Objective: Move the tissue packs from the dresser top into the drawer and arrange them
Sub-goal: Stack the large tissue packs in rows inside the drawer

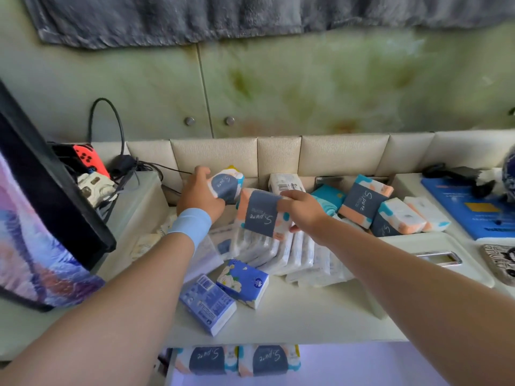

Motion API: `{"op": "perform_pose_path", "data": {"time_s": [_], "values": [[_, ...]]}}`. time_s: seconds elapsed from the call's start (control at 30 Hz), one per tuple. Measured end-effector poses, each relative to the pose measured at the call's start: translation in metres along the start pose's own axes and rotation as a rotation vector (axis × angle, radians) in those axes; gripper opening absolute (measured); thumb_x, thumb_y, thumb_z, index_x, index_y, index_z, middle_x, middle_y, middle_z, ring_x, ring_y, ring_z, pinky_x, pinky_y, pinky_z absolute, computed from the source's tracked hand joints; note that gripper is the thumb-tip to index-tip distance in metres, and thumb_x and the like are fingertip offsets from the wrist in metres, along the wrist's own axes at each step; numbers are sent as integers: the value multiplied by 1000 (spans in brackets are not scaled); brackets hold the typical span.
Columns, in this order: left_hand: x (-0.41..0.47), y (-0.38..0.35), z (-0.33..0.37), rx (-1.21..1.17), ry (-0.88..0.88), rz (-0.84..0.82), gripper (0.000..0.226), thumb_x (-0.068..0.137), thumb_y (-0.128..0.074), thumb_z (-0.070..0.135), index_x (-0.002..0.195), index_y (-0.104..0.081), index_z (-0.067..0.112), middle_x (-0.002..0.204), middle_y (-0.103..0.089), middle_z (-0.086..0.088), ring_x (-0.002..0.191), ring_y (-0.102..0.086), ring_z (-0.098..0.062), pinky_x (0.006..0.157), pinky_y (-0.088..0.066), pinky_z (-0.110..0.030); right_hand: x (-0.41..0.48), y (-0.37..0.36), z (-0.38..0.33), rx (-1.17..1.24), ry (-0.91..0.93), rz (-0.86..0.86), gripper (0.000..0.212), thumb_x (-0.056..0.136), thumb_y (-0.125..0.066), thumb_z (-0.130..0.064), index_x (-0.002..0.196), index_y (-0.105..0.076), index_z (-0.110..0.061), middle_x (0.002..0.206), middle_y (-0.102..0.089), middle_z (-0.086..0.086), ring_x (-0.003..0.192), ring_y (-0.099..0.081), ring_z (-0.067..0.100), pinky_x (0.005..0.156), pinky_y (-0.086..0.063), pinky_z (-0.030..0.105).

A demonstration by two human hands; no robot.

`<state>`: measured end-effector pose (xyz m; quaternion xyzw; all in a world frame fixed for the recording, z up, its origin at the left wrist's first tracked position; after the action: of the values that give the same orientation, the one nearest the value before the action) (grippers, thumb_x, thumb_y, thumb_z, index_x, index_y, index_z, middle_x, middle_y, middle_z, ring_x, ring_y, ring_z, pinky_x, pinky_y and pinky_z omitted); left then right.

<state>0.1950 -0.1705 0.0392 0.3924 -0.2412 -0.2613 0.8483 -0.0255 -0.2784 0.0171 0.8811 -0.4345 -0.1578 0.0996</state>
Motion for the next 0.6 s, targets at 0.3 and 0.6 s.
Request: {"op": "perform_pose_path", "data": {"time_s": [0.3,0.6], "values": [[-81,56,16,89,-203,-207,54,76,-73,18,127,-57,21,125,-51,-10,117,-49,-32,98,-43,-36,-73,6,-13,-91,57,0,36,77,-60,-2,108,-61,-21,105,-64,9,94,-62,22,66,-52,28],[-215,83,-14,322,-282,-386,37,71,-69,25,106,-63,34,112,-57,3,109,-53,-24,86,-48,-33,-178,-25,-1,-389,186,-126,41,69,-55,4,86,-65,-32,95,-67,-1,84,-62,17,58,-52,25]]}}
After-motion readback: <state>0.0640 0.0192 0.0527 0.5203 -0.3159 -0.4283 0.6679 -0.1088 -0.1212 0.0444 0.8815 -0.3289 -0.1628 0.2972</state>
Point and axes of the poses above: each hand's wrist, its own x-axis towards the middle knuckle, its own y-axis out of the back of the hand, z = x × y, the point moved 7 cm from there along x, towards the middle knuckle
